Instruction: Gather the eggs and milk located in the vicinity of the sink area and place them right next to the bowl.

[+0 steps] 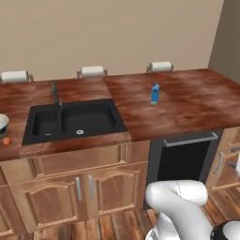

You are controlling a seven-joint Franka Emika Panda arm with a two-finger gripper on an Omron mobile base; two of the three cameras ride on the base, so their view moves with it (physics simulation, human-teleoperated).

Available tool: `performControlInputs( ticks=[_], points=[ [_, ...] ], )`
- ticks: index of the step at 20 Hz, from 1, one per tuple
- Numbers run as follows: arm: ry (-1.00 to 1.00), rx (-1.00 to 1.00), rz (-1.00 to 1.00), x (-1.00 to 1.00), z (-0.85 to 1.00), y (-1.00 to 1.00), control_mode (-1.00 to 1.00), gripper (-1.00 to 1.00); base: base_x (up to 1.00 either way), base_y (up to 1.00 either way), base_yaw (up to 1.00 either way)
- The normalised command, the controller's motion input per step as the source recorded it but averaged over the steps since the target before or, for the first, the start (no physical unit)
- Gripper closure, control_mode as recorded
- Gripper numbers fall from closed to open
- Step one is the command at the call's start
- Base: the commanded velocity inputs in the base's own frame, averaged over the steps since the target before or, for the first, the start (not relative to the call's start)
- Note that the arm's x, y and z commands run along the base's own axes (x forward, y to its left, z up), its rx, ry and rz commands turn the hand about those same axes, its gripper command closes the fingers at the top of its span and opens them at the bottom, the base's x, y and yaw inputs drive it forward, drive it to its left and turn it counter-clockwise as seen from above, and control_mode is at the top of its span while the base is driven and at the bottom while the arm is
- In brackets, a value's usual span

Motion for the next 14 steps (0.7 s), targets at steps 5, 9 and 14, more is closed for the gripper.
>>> performControlInputs(
  ticks=[5, 9, 14],
  points=[
    [0.00, 0.00, 0.00, 0.00, 0.00, 0.00, 1.00, -1.00, 0.60, -0.09, 0.00],
    [0.00, 0.00, 0.00, 0.00, 0.00, 0.00, 1.00, -1.00, 0.78, 0.00, 0.00],
    [0.00, 0.00, 0.00, 0.00, 0.00, 0.00, 1.00, -1.00, 0.82, -0.04, 0.00]
  ],
)
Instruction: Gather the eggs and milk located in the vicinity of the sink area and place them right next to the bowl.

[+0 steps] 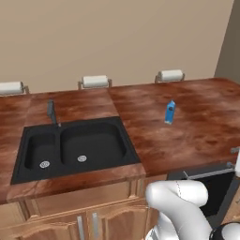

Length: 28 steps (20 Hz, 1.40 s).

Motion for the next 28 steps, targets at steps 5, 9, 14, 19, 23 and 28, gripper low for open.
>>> performControlInputs(
  ticks=[5, 9, 14, 19, 23, 28],
  points=[
    [0.00, 0.00, 0.00, 0.00, 0.00, 0.00, 1.00, -1.00, 0.81, -0.08, 0.00],
    [0.00, 0.00, 0.00, 0.00, 0.00, 0.00, 1.00, -1.00, 0.85, -0.11, 0.00],
    [0.00, 0.00, 0.00, 0.00, 0.00, 0.00, 1.00, -1.00, 0.91, -0.19, 0.00],
    [0.00, 0.00, 0.00, 0.00, 0.00, 0.00, 1.00, -1.00, 0.85, -0.12, 0.00],
    [0.00, 0.00, 0.00, 0.00, 0.00, 0.00, 1.00, -1.00, 0.91, 0.00, 0.00],
    [0.00, 0.00, 0.00, 0.00, 0.00, 0.00, 1.00, -1.00, 1.00, 0.00, 0.05]
  ],
)
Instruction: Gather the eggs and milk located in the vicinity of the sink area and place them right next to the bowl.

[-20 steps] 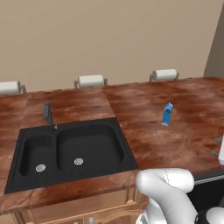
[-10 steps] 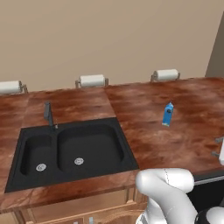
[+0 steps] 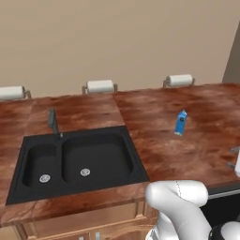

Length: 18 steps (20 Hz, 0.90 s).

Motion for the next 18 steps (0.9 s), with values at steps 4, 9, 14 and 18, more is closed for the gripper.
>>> performControlInputs(
  ticks=[4, 9, 14, 18],
  points=[
    [0.00, 0.00, 0.00, 0.00, 0.00, 0.00, 1.00, -1.00, 1.00, 0.00, 0.18],
    [0.00, 0.00, 0.00, 0.00, 0.00, 0.00, 1.00, -1.00, 1.00, 0.00, 0.19],
    [0.00, 0.00, 0.00, 0.00, 0.00, 0.00, 1.00, -1.00, 1.00, 0.00, 0.19],
    [0.00, 0.00, 0.00, 0.00, 0.00, 0.00, 1.00, -1.00, 1.00, 0.00, 0.20]
  ],
)
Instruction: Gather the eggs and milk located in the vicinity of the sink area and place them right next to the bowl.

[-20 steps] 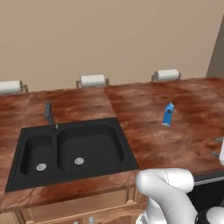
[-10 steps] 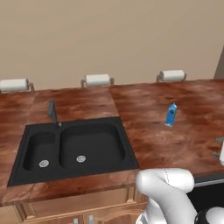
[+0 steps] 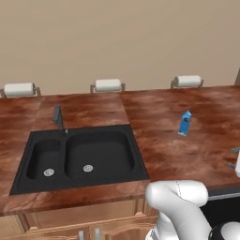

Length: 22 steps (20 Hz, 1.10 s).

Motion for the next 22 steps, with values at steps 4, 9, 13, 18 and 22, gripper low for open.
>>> performControlInputs(
  ticks=[4, 9, 13, 18, 22],
  points=[
    [0.00, 0.00, 0.00, 0.00, 0.00, 0.00, 1.00, -1.00, 0.97, 0.02, 0.17],
    [0.00, 0.00, 0.00, 0.00, 0.00, 0.00, 1.00, -1.00, 0.82, 0.23, 0.03],
    [0.00, 0.00, 0.00, 0.00, 0.00, 0.00, -1.00, -1.00, 0.14, 0.05, 0.00],
    [0.02, 0.00, 0.00, 0.05, 0.00, 0.00, -1.00, -1.00, 0.00, 0.00, 0.00],
    [0.13, 0.00, 0.00, 0.35, 0.00, 0.00, -1.00, -1.00, 0.00, 0.00, 0.00]
  ],
)
